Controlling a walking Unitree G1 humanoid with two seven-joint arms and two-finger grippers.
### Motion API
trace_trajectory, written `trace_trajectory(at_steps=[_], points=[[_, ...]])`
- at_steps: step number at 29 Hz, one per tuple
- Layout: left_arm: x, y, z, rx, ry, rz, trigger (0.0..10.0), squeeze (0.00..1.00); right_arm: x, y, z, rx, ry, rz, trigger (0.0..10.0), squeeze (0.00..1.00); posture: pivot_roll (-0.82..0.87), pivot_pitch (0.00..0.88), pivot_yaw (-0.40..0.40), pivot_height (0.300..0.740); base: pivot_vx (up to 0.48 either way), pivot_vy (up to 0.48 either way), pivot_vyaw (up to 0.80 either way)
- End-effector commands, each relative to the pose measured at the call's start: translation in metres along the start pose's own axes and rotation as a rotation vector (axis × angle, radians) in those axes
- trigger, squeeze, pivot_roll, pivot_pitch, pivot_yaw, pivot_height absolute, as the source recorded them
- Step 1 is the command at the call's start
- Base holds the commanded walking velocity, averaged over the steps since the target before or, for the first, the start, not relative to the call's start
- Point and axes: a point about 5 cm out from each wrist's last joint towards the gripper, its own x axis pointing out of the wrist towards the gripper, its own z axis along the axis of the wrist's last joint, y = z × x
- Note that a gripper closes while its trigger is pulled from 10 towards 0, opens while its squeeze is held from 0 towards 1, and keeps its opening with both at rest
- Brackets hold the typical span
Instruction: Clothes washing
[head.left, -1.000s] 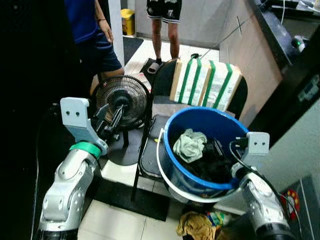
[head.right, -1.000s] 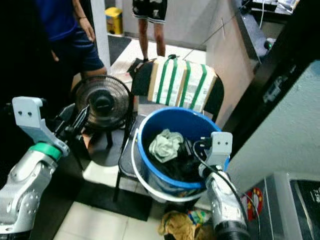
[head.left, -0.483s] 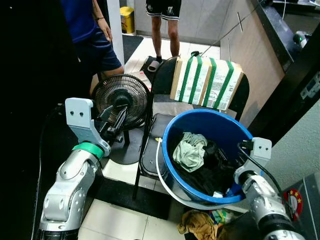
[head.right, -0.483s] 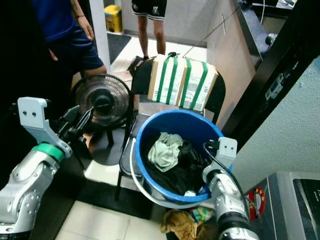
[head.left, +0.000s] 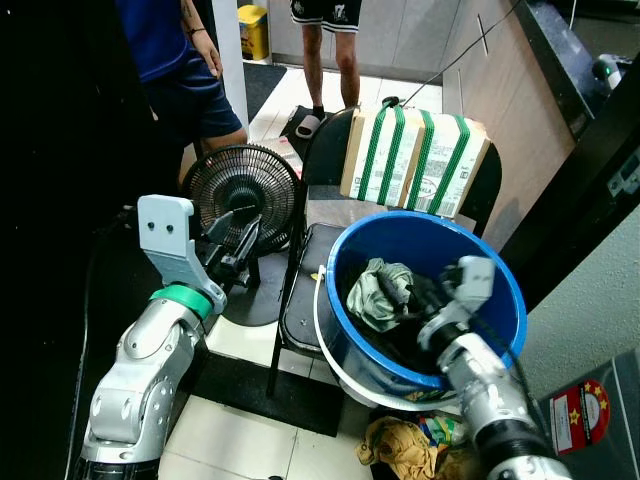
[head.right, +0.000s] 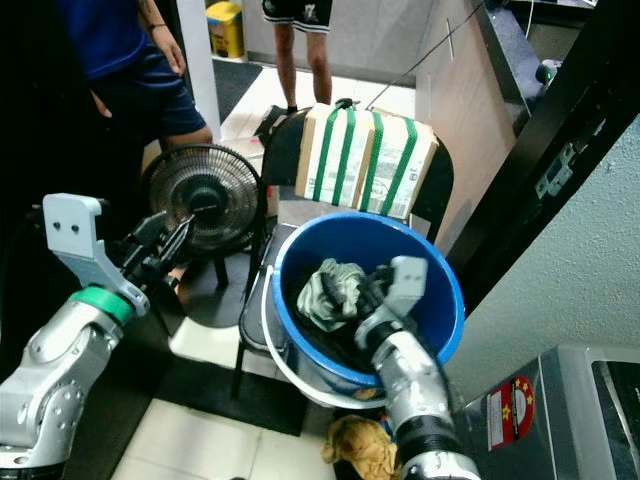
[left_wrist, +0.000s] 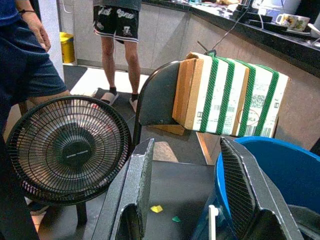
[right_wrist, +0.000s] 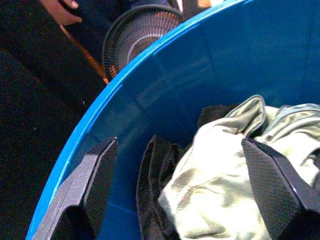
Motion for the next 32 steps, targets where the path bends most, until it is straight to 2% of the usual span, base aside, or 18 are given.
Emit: trace_trajectory(at_steps=[1, 9, 11, 13, 14, 17, 21, 23, 26, 27, 29, 30, 32], points=[[-0.003, -0.002, -0.001, -0.002, 0.013, -0.013, 10.0, 0.0, -0.004, -0.003, -0.01, -0.036, 0.034, -0.027, 10.0, 0.0, 0.15, 0.073, 0.061, 0.74, 0.0, 0.0, 0.0], [-0.004, -0.002, -0.001, 0.003, 0.024, -0.032, 10.0, 0.0, 0.0, -0.004, -0.005, -0.028, -0.011, -0.073, 10.0, 0.0, 0.15, 0.071, 0.063, 0.74, 0.0, 0.0, 0.0], [-0.005, -0.003, -0.001, 0.001, 0.026, -0.038, 10.0, 0.0, 0.002, -0.001, 0.0, -0.007, -0.051, -0.065, 10.0, 0.0, 0.15, 0.069, 0.062, 0.74, 0.0, 0.0, 0.0], [-0.005, -0.004, -0.002, -0.004, 0.026, -0.044, 10.0, 0.0, 0.005, 0.003, 0.013, 0.038, -0.151, -0.058, 10.0, 0.0, 0.15, 0.069, 0.062, 0.74, 0.0, 0.0, 0.0], [-0.005, -0.004, -0.002, -0.004, 0.026, -0.044, 10.0, 0.0, 0.005, 0.003, 0.013, 0.038, -0.151, -0.058, 10.0, 0.0, 0.15, 0.069, 0.062, 0.74, 0.0, 0.0, 0.0], [-0.004, -0.002, -0.002, -0.002, 0.031, -0.052, 10.0, 0.0, 0.02, 0.005, 0.027, 0.028, -0.182, -0.081, 10.0, 0.0, 0.14, 0.09, 0.072, 0.74, 0.0, 0.0, 0.0], [-0.003, 0.0, -0.001, 0.008, 0.039, -0.056, 10.0, 0.0, 0.031, 0.008, 0.037, 0.01, -0.186, -0.1, 10.0, 0.0, 0.15, 0.104, 0.075, 0.74, 0.0, 0.0, 0.0], [-0.004, 0.002, 0.002, 0.018, 0.048, -0.064, 10.0, 0.0, 0.041, 0.012, 0.048, 0.005, -0.2, -0.115, 10.0, 0.0, 0.16, 0.138, 0.075, 0.74, 0.0, 0.0, 0.0], [-0.005, 0.003, 0.003, 0.019, 0.05, -0.066, 10.0, 0.0, 0.043, 0.013, 0.05, 0.005, -0.203, -0.118, 10.0, 0.0, 0.16, 0.138, 0.075, 0.74, 0.0, 0.0, 0.0], [-0.008, 0.004, 0.005, 0.024, 0.06, -0.069, 10.0, 0.0, 0.049, 0.016, 0.06, 0.007, -0.215, -0.118, 10.0, 0.0, 0.19, 0.206, 0.074, 0.74, 0.0, 0.0, 0.0], [-0.008, 0.004, 0.005, 0.024, 0.06, -0.069, 10.0, 0.0, 0.049, 0.016, 0.06, 0.007, -0.215, -0.118, 10.0, 0.0, 0.19, 0.206, 0.074, 0.74, 0.0, 0.0, 0.0], [-0.017, 0.006, 0.009, 0.035, 0.088, -0.073, 10.0, 0.0, 0.059, 0.021, 0.078, 0.006, -0.231, -0.112, 10.0, 0.0, 0.21, 0.266, 0.078, 0.74, 0.0, 0.0, 0.0], [-0.02, 0.006, 0.01, 0.038, 0.097, -0.075, 10.0, 0.0, 0.062, 0.022, 0.083, 0.004, -0.234, -0.111, 10.0, 0.0, 0.21, 0.266, 0.078, 0.74, 0.0, 0.0, 0.0]])
